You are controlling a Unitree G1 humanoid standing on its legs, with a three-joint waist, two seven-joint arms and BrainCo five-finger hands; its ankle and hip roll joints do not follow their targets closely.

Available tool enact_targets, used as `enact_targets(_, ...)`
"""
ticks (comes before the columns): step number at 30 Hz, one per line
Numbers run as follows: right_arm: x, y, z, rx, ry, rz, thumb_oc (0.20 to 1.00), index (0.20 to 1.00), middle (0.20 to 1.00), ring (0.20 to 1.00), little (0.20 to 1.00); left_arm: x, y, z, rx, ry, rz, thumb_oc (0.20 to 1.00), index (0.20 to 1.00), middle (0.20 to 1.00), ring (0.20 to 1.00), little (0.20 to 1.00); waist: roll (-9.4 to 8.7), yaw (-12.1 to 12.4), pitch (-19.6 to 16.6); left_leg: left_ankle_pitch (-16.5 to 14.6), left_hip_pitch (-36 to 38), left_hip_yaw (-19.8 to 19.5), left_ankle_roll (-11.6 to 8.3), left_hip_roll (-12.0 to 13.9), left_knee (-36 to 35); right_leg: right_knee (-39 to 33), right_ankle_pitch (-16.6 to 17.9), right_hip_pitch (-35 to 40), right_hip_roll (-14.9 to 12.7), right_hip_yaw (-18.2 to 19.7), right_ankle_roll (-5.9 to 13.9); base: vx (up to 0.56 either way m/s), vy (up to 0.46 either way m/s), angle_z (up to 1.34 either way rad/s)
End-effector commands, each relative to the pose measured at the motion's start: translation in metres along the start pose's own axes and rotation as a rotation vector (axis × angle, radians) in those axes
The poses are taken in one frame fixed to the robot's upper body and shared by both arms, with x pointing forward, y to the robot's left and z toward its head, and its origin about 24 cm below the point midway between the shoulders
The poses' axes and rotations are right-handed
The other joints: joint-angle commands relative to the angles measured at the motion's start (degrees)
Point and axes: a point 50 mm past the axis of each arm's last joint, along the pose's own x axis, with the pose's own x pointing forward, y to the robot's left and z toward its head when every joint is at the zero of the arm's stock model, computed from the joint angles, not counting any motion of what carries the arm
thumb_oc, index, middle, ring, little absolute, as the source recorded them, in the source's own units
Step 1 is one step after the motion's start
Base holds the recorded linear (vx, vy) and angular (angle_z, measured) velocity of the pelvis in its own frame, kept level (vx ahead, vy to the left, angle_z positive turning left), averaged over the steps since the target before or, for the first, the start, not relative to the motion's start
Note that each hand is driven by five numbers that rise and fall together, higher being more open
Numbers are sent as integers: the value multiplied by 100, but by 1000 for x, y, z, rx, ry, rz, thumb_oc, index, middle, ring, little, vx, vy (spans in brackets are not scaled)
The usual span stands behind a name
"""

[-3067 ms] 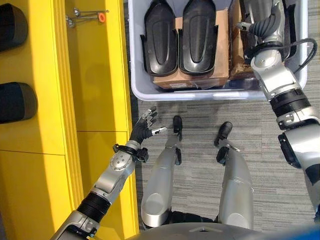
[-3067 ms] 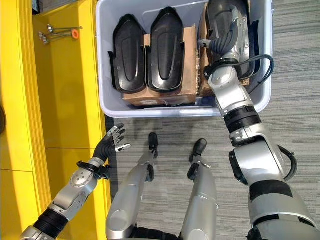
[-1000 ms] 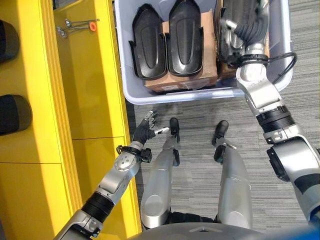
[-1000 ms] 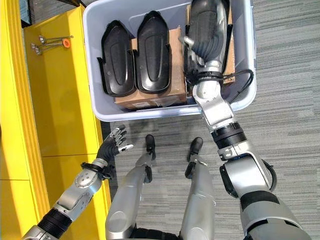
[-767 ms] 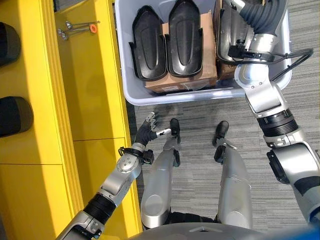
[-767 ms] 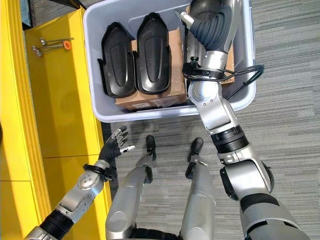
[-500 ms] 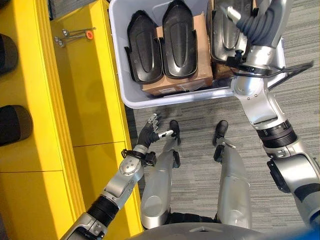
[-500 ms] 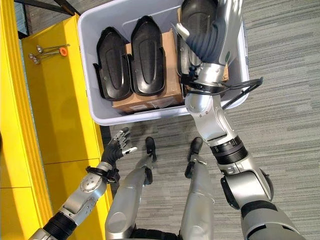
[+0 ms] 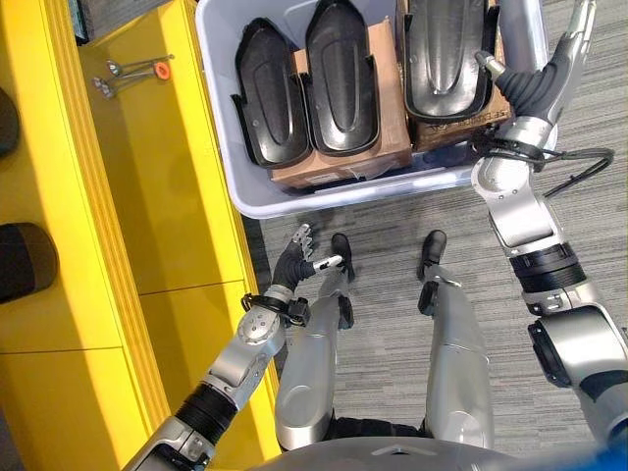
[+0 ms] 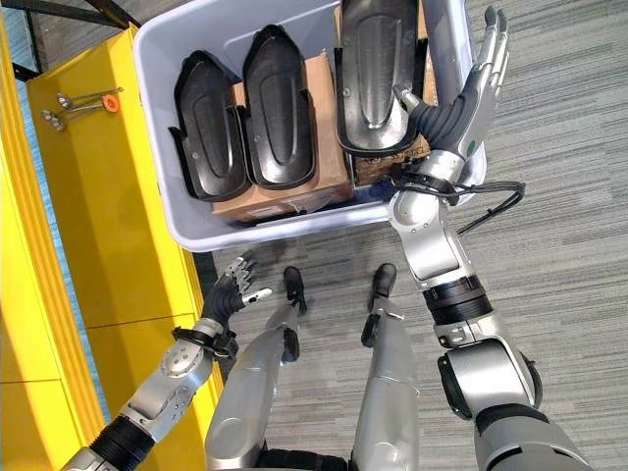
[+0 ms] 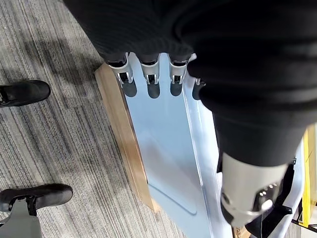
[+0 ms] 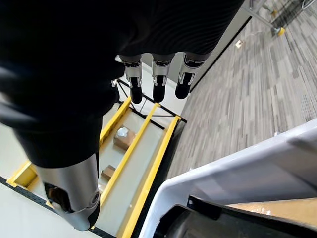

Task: Move parts from the plastic box to the shelf.

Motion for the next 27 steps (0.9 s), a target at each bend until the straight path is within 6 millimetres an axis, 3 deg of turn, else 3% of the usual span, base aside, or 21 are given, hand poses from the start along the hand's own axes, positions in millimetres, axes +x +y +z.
enact_targets(1,21,-8,26,35,-155,-37,1000,1000,1000,1000,1000,-9,-12,1,-52,-28,-28,1000,1000,1000,1000,1000,258,-40,-78,-420,-146,-111,-152,-20,501,-12,-370,300,199,53,296,0,0,0)
enact_targets(6,17,-4,41,14,-234,16,1000,1000,1000,1000,1000,-10,-12,-1,-49,-18,-33,1000,1000,1000,1000,1000,267,-26,-78,-426,-161,-114,-147,-35,514,15,-369,260,190,49,294,0,0,0)
enact_targets(10,13,1,39,-3,-223,36,1000,1000,1000,1000,1000,-11,-11,-1,-48,-18,-33,1000,1000,1000,1000,1000,265,-9,-78,-430,-200,-117,-144,-33,538,19,-362,232,188,47,294,0,0,0)
enact_targets(16,9,14,36,-183,-320,152,1000,1000,1000,1000,1000,-9,-7,0,-41,-19,-32,1000,1000,1000,1000,1000,272,38,-78,-429,-297,-132,-148,-27,591,53,-356,159,165,4,308,0,0,0)
enact_targets(22,6,18,21,-160,-219,159,1000,1000,1000,1000,1000,-9,-6,1,-25,-17,-40,1000,1000,1000,1000,1000,269,83,-78,-414,-395,-164,-146,-26,618,79,-346,87,168,-12,303,-12,-36,2)
enact_targets(27,5,19,-1,-53,-36,151,1000,1000,1000,1000,1000,-8,-3,2,-23,-27,-33,1000,1000,1000,1000,1000,282,94,-78,-406,-501,-161,-148,-18,615,111,-354,-22,176,-14,299,-3,-6,1)
